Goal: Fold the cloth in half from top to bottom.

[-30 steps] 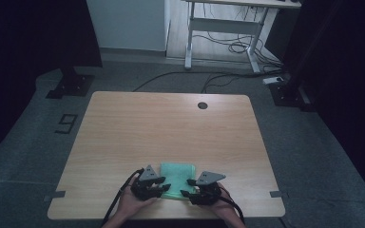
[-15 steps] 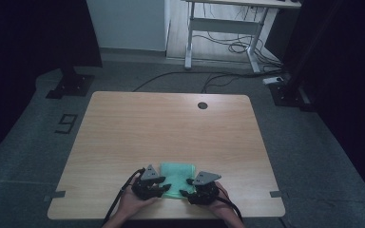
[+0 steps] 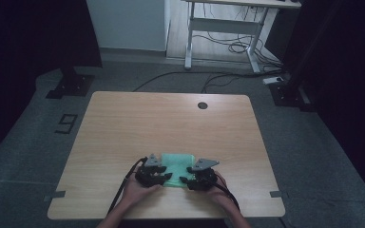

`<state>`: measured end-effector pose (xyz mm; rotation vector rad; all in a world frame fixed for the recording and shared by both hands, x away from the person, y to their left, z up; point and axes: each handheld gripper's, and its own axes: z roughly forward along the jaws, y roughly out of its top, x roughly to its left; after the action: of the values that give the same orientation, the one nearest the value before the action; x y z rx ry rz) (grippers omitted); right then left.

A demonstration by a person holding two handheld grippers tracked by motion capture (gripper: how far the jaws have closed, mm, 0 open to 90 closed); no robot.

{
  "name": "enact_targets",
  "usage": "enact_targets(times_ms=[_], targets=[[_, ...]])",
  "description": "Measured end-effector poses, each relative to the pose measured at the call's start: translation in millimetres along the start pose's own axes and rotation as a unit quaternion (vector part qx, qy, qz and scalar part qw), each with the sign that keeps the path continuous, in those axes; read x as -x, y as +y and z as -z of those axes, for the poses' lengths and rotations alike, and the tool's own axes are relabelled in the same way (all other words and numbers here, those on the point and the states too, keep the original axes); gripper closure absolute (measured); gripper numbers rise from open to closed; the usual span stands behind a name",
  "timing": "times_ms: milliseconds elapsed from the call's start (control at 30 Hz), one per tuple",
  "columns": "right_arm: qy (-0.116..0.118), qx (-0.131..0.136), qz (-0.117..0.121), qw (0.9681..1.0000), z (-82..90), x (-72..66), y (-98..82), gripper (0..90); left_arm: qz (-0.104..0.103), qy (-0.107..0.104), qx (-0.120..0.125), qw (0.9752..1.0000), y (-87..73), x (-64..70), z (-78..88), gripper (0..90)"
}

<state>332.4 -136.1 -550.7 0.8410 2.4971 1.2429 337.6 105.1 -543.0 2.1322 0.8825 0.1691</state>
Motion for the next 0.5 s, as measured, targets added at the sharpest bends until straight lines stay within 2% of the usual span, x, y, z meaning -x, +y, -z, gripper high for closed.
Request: enact_targets(times_ms=[300,400,500], targets=[[-0.010,0.006,-0.012,0.9999,-12.6,12.5,9.3,47.2,0.007,0.012,0.001,0.9999,7.9,-12.9,-5.0,59.3],[-0.017,0.004,-0.009,0.9998,-16.7,15.6,13.4,47.2,0.009,0.022,-0.006,0.9997,15.4,-17.8,-8.8,59.1],[-0.023,0.006,-0.019,0.9995,-22.6,23.5,18.1,47.2,0.016,0.028,-0.005,0.9995,22.3,-26.4,-13.8,59.2]])
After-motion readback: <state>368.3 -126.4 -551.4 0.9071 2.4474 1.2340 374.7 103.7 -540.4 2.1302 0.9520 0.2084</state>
